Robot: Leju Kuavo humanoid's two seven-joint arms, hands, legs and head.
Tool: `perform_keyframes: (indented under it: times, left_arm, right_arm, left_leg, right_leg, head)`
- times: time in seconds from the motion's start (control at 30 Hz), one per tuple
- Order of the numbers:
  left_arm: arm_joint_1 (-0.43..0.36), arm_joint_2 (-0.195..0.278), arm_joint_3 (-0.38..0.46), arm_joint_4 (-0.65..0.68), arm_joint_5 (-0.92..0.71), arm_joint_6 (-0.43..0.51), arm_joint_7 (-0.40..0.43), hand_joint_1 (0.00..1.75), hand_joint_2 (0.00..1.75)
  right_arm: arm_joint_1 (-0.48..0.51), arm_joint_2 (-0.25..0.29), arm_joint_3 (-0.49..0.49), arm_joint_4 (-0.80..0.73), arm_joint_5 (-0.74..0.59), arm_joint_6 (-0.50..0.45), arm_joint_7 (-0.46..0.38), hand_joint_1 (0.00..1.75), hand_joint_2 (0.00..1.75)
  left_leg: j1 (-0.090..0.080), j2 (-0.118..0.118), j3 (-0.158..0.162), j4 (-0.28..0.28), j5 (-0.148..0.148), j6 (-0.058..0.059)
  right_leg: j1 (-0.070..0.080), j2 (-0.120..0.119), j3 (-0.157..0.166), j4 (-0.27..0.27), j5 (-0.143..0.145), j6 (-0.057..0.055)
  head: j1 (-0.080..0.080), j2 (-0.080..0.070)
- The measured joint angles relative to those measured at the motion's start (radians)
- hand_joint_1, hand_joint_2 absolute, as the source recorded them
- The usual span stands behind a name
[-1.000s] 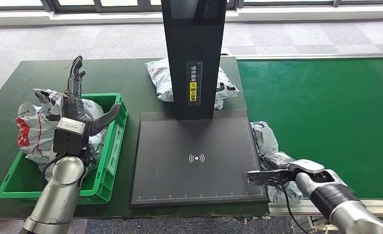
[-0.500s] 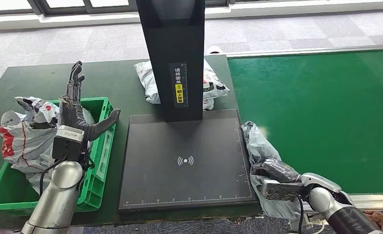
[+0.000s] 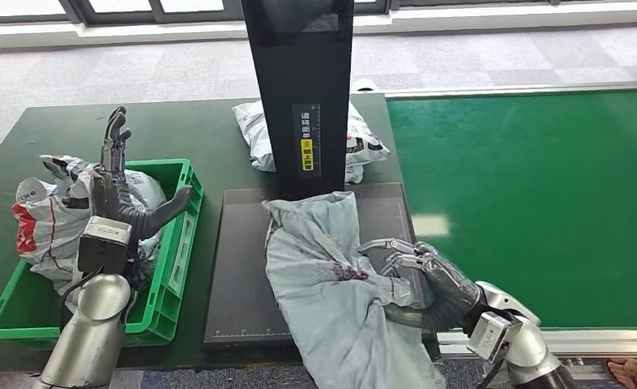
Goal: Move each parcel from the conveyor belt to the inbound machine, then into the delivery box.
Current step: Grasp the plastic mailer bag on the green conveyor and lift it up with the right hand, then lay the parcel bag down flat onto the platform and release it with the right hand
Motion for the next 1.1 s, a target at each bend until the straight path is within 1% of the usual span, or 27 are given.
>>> perform_keyframes:
  times: [0.23, 0.53, 0.67, 0.73, 0.8, 0.9, 1.0, 1.1]
  left_arm:
    - [0.005, 0.000, 0.007, -0.010, -0.001, 0.000, -0.002, 0.00, 1.75]
    - [0.014, 0.000, 0.008, -0.018, -0.002, 0.000, -0.002, 0.00, 1.75]
    - [0.018, 0.000, 0.013, -0.021, -0.002, 0.000, -0.002, 0.00, 1.75]
    - [0.023, 0.001, 0.018, -0.026, -0.003, 0.000, -0.002, 0.00, 1.75]
    - [0.029, 0.001, 0.023, -0.033, -0.005, 0.001, -0.002, 0.00, 1.75]
    - [0.033, 0.001, 0.025, -0.039, -0.008, 0.002, -0.002, 0.00, 1.75]
    - [0.030, 0.000, 0.025, -0.040, -0.010, 0.003, -0.002, 0.00, 1.75]
    - [0.024, -0.006, 0.022, -0.036, -0.010, 0.007, -0.002, 0.00, 1.75]
  right_arm:
    - [0.010, 0.040, -0.046, -0.041, -0.011, 0.013, 0.009, 1.75, 1.75]
    - [0.013, 0.057, -0.051, -0.055, -0.006, 0.011, 0.020, 1.75, 1.75]
    - [0.012, 0.070, -0.052, -0.056, 0.039, -0.011, 0.053, 1.75, 1.75]
    - [-0.001, 0.077, -0.052, -0.051, 0.101, -0.051, 0.098, 1.75, 1.75]
    - [-0.037, 0.085, -0.051, -0.021, 0.199, -0.117, 0.172, 1.75, 1.75]
    - [-0.144, 0.091, -0.038, 0.102, 0.292, -0.199, 0.287, 1.75, 1.75]
    - [-0.290, 0.098, -0.002, 0.316, 0.331, -0.256, 0.368, 1.75, 1.75]
    - [-0.439, 0.116, 0.050, 0.560, 0.379, -0.305, 0.413, 1.75, 1.75]
  left_leg:
    - [-0.001, -0.001, -0.001, 0.005, 0.000, 0.002]
    - [-0.001, -0.001, -0.001, 0.006, 0.000, 0.002]
    - [-0.001, -0.001, -0.001, 0.006, 0.000, 0.002]
    - [-0.001, -0.001, -0.001, 0.006, 0.000, 0.002]
    - [-0.001, -0.001, -0.002, 0.006, 0.000, 0.003]
    - [-0.001, -0.001, -0.002, 0.006, 0.002, 0.004]
    - [-0.001, -0.001, -0.003, 0.007, 0.004, 0.005]
    - [-0.001, -0.002, -0.003, 0.008, 0.006, 0.006]
  right_leg:
    - [-0.001, -0.001, 0.002, 0.000, 0.002, 0.004]
    - [-0.001, -0.002, 0.003, 0.000, 0.003, 0.005]
    - [-0.001, -0.002, 0.003, 0.000, 0.003, 0.005]
    - [-0.001, -0.002, 0.003, 0.000, 0.003, 0.005]
    - [-0.001, -0.002, 0.003, 0.000, 0.003, 0.005]
    - [-0.001, -0.002, 0.003, 0.000, 0.005, 0.006]
    - [-0.001, -0.002, 0.002, 0.000, 0.007, 0.008]
    - [-0.001, -0.003, 0.002, 0.000, 0.008, 0.008]
  head:
    - [0.000, 0.000]
    - [0.000, 0.000]
    - [0.000, 0.000]
    - [0.000, 0.000]
    - [0.000, 0.000]
    - [0.000, 0.000]
    - [0.000, 0.000]
    - [0.000, 0.000]
